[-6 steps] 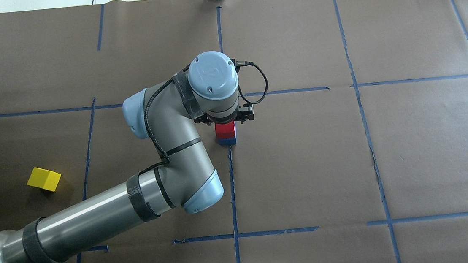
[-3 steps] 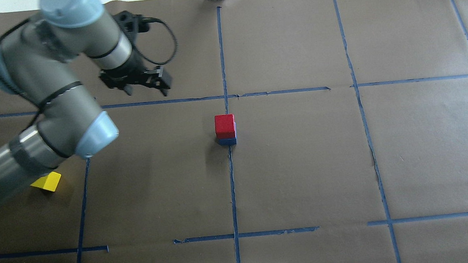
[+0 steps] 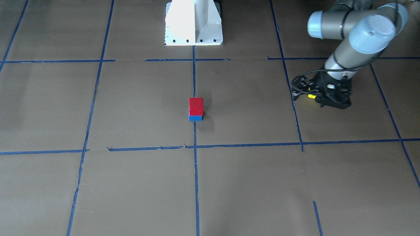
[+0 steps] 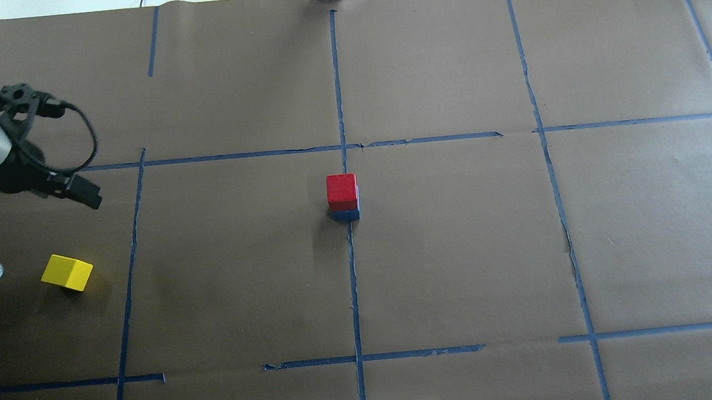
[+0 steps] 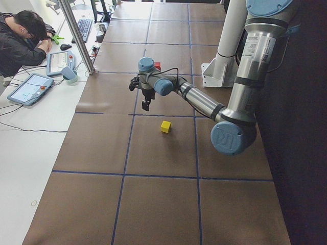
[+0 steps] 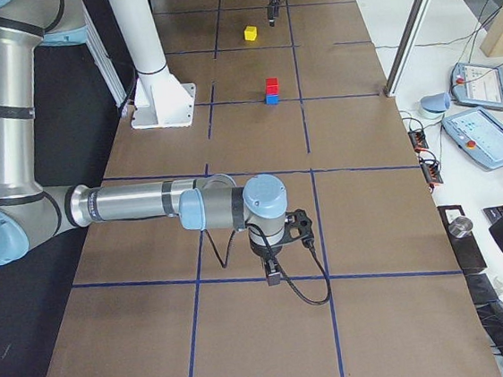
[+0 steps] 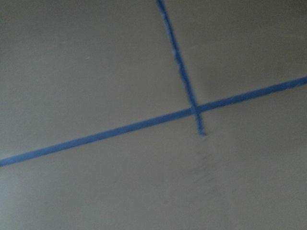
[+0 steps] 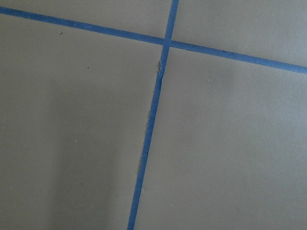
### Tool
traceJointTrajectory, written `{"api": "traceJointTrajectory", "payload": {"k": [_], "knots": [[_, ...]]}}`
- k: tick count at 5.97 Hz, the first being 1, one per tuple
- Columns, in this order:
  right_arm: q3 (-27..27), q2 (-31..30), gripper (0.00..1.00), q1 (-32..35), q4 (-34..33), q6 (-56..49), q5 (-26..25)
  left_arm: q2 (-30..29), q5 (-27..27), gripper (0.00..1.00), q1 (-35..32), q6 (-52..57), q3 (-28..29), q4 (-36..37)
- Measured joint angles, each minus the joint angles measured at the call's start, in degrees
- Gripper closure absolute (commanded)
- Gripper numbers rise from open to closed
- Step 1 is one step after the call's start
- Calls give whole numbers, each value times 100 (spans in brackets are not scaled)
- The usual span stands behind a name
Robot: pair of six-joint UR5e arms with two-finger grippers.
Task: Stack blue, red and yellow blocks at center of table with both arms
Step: 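Move the left gripper back toward the yellow cube, then lower the left gripper onto the yellow cube and close it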
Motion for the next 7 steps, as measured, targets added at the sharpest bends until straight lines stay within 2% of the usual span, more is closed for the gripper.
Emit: {"api": "traceJointTrajectory", "payload": {"k": [1,3,5,7], "knots": [[0,0,0,0,0,0,2,575,129,0,10,-268,-64,-654],[13,-6,0,0,0,-4,8,1066,742,0,417,-1217,-55,-1619],[8,-13,0,0,0,-9,8,1158,1116,0,874,-1647,-29,-1799],[1,-16,0,0,0,-12,6,1157,1174,0,1144,-1704,56,-1811]]}}
